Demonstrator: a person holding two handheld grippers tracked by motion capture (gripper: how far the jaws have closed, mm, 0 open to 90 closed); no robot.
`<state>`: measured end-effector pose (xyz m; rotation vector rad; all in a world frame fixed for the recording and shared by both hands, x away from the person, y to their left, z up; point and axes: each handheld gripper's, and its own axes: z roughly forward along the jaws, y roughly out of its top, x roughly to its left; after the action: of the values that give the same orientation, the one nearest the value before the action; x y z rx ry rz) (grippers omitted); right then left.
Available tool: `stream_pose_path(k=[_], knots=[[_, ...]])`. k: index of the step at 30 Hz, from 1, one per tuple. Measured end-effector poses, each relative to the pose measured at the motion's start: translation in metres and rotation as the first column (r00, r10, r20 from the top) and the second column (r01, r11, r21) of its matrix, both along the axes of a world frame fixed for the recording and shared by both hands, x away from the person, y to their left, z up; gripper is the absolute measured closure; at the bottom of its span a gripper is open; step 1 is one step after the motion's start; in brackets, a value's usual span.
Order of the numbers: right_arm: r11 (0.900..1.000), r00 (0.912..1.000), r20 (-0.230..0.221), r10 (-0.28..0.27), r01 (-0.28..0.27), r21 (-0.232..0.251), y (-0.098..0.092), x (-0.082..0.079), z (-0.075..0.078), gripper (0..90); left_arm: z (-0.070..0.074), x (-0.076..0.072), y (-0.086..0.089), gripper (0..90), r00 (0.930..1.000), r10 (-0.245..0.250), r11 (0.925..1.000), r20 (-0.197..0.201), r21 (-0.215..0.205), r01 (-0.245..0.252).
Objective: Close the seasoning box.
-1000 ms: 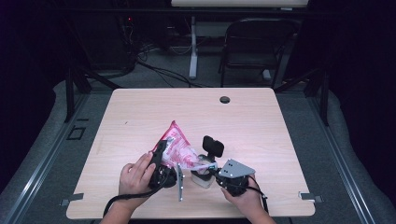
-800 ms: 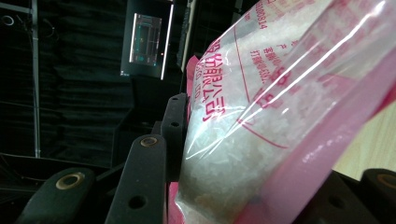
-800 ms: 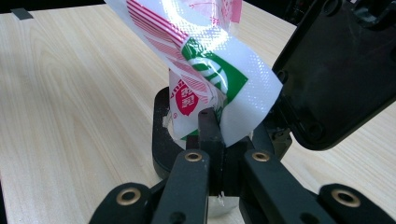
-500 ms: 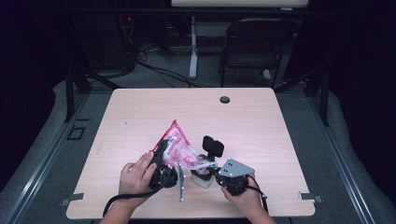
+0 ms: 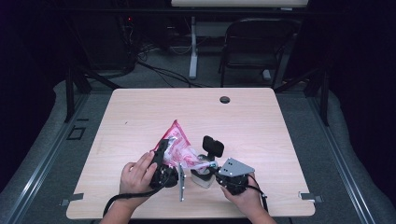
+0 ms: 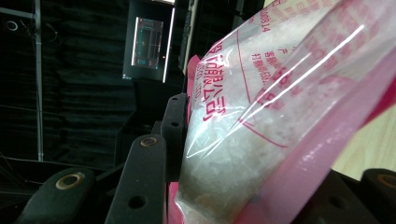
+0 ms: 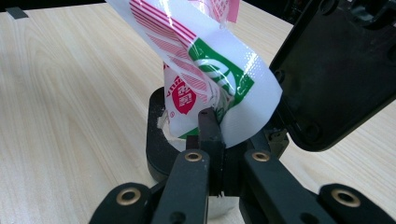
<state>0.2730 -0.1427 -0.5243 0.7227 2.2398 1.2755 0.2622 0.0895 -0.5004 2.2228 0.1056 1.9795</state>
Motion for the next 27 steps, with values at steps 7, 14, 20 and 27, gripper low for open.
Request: stream_pose_path(k=[7,14,20,27], knots=[[1.000,1.0000,0.003,-0.004,0.004,-0.002,0.000,0.000,0.000,90.0,0.001,0.001,-0.001,67.6,1.0000,-0.002,1.0000,-0.001,-0.002,0.002],[1.000,0.9999,0.008,-0.009,0.009,-0.014,-0.002,0.000,0.001,90.0,0.003,0.001,-0.003,67.7,1.0000,-0.004,1.0000,-0.006,-0.001,0.004],[1.000,0.9998,0.019,-0.003,0.004,-0.021,-0.002,-0.005,0.002,90.0,0.003,0.000,-0.002,67.7,0.9999,-0.012,0.9999,-0.003,-0.012,0.012],[0.999,0.9996,0.029,0.007,-0.006,-0.037,-0.002,-0.012,0.003,90.0,0.002,0.000,-0.001,67.7,0.9996,-0.025,0.9993,-0.008,-0.029,0.025]])
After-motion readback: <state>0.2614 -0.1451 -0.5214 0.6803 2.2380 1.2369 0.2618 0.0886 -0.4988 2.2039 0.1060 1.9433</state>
